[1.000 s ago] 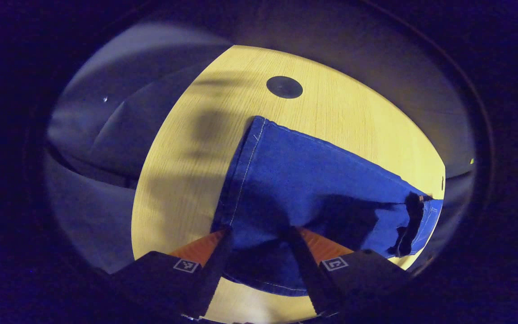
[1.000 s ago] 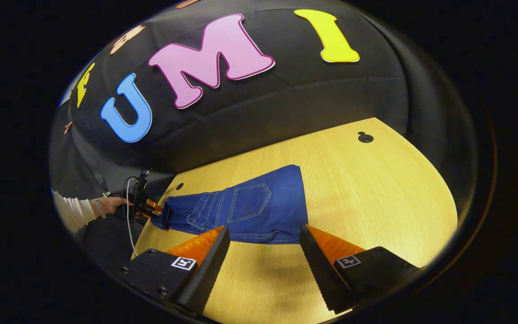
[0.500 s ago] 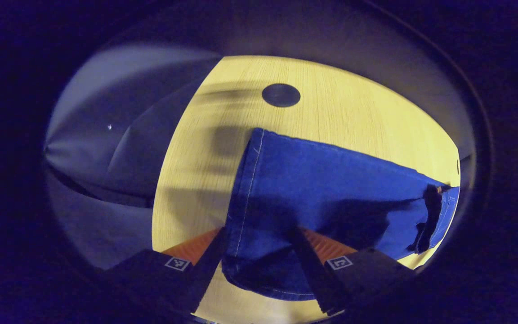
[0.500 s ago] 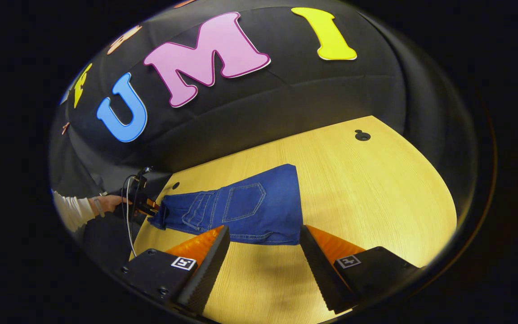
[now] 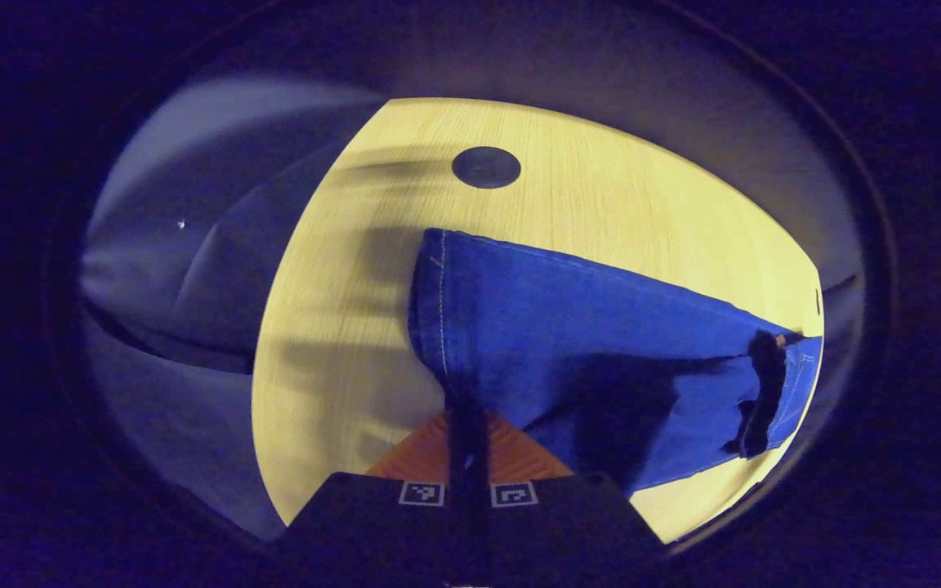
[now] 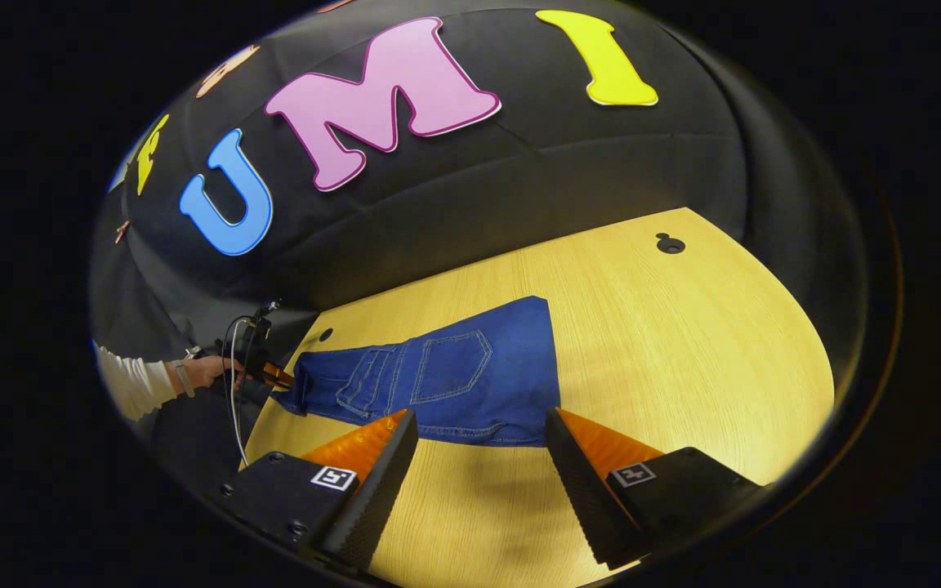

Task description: Grasp the waist and the cuffs of the jeans and fold them to make the two legs overlap; first hold the waist and fold one-third of the jeans toward the cuffs, then hold the cuffs and fold the remaining one-third in the same direction to finish folding.

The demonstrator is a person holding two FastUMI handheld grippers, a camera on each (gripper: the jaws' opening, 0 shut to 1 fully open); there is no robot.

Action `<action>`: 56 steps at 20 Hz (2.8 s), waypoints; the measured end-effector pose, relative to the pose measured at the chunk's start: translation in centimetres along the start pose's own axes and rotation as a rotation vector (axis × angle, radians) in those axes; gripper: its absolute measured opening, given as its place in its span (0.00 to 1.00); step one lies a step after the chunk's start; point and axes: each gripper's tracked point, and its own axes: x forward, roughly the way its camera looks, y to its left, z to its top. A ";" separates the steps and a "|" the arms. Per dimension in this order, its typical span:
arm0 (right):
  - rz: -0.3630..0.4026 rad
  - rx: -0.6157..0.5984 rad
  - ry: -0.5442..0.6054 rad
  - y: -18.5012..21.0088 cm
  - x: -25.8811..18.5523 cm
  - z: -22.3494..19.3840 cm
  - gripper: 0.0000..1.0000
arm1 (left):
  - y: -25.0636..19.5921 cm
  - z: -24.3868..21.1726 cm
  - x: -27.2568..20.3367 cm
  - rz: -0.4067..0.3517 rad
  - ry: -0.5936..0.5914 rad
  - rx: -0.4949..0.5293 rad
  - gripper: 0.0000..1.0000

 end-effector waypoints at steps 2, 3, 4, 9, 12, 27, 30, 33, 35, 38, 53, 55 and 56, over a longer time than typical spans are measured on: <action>0.000 0.007 -0.010 -0.1 -0.2 0.4 0.96 | -1.7 -0.2 -1.3 -0.077 -0.007 0.003 0.06; 0.001 0.009 -0.014 -0.2 -0.2 0.7 0.96 | -2.7 -0.3 -2.4 -0.109 -0.005 0.010 0.06; 0.002 0.012 -0.020 -0.3 -0.3 0.9 0.96 | -3.9 -0.2 -3.9 -0.148 -0.013 0.010 0.06; 0.019 0.027 -0.048 -0.3 -0.6 1.9 0.96 | -15.1 -0.1 -12.0 -0.397 -0.061 0.045 0.06; 0.028 0.026 -0.071 -0.3 -1.6 2.6 0.96 | -23.5 -2.0 -15.8 -0.525 -0.056 0.157 0.06; -0.075 0.084 -0.146 -8.6 -9.7 2.4 0.96 | -46.9 -8.9 -1.1 -0.560 0.112 0.349 0.06; -0.067 0.093 -0.140 -9.4 -9.9 2.3 0.96 | -46.7 -10.8 1.8 -0.491 0.143 0.330 0.09; -0.040 0.079 -0.129 -9.7 -9.9 2.6 0.96 | -49.2 -10.2 0.8 -0.562 0.071 0.292 0.55; -0.018 0.065 -0.114 -10.0 -9.4 2.7 0.96 | -49.5 -10.0 0.2 -0.508 -0.022 0.361 0.94; 0.014 0.033 -0.110 -10.1 -9.5 3.6 0.96 | -50.6 -7.6 -2.9 -0.471 -0.244 0.446 0.96; 0.065 -0.285 -0.281 0.1 -16.3 6.6 0.96 | -29.6 -18.9 -24.4 -0.224 -0.886 0.190 0.95; 0.069 -0.314 -0.326 3.1 -18.8 6.0 0.96 | -27.7 -22.3 -27.5 -0.186 -0.938 0.198 0.95; 0.078 -0.327 -0.345 4.7 -20.1 5.7 0.96 | -27.3 -23.9 -29.1 -0.172 -0.968 0.222 0.95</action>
